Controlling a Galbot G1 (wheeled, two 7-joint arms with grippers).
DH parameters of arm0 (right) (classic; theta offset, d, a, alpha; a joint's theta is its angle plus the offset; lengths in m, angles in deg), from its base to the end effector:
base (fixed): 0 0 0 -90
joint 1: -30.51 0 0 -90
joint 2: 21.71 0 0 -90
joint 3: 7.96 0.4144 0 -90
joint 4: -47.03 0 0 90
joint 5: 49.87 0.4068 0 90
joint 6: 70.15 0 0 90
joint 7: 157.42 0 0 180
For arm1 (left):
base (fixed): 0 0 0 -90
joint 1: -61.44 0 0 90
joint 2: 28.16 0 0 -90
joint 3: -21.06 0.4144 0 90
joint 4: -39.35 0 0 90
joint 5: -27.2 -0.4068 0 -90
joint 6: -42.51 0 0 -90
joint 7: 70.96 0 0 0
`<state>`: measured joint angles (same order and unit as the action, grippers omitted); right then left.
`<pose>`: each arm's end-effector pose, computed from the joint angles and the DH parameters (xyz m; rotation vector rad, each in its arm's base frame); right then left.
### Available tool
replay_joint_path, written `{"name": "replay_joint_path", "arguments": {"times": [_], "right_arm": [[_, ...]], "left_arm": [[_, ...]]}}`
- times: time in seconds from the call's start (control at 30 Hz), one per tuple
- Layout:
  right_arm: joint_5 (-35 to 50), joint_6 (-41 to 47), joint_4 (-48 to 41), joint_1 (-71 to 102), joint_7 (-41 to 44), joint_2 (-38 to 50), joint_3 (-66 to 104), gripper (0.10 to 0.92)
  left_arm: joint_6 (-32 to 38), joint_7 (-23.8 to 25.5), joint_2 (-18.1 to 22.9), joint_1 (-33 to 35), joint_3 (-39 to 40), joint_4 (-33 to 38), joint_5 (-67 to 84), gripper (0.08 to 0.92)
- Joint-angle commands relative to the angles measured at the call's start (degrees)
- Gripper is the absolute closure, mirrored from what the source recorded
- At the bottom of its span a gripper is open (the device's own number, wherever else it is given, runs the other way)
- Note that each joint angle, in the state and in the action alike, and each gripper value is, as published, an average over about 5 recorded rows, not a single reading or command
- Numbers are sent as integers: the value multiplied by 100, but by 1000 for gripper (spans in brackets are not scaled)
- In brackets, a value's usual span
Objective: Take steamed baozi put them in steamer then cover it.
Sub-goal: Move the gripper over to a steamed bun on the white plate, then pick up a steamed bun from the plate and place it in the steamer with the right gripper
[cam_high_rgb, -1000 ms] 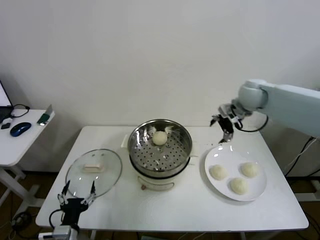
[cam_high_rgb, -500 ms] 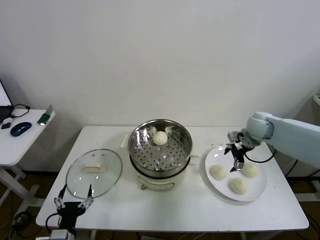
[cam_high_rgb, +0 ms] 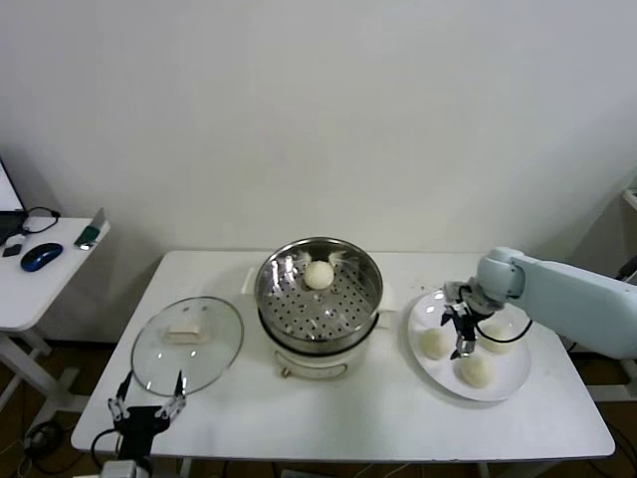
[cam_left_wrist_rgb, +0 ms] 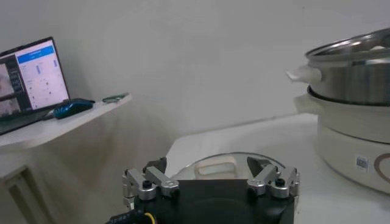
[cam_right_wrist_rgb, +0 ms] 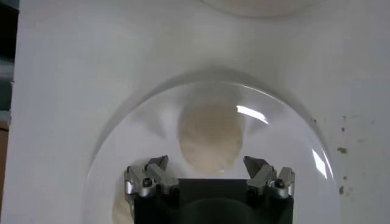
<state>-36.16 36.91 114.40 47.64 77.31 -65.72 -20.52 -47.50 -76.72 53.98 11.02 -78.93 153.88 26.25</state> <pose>0.6069 -0.1560 -0.2725 1.2491 -1.3296 1.2273 0.1315 0.0972 -0.4129 0.2509 -2.8717 -0.3458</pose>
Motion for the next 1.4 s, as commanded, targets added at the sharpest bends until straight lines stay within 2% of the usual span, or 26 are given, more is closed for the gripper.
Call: {"name": "replay_joint_path", "arguments": {"times": [0.03,0.33,0.83,1.1,1.27,1.4], "right_arm": [[-157,-12,-335,281,16,-297,214,203],[-180,-54,-531,345,47,-480,253,206],[208,-125,-467,-98,153,-323,5,339],[1570,-409,-527,-2215,321,-446,-1462,356],[2733,-488,-641,-3656,380,-995,-2589,356],[3613,-395,-686,-4216,356,-1523,-2842,355]], "left_arm": [[6,7,4,-1,3,-15,-24,177],[9,15,10,-18,1,-40,-33,177],[8,12,4,-33,19,-70,-31,177],[7,13,-17,-11,53,-54,-33,177],[13,19,3,-43,146,-90,-60,177],[28,27,39,-69,239,-95,-88,177]]}}
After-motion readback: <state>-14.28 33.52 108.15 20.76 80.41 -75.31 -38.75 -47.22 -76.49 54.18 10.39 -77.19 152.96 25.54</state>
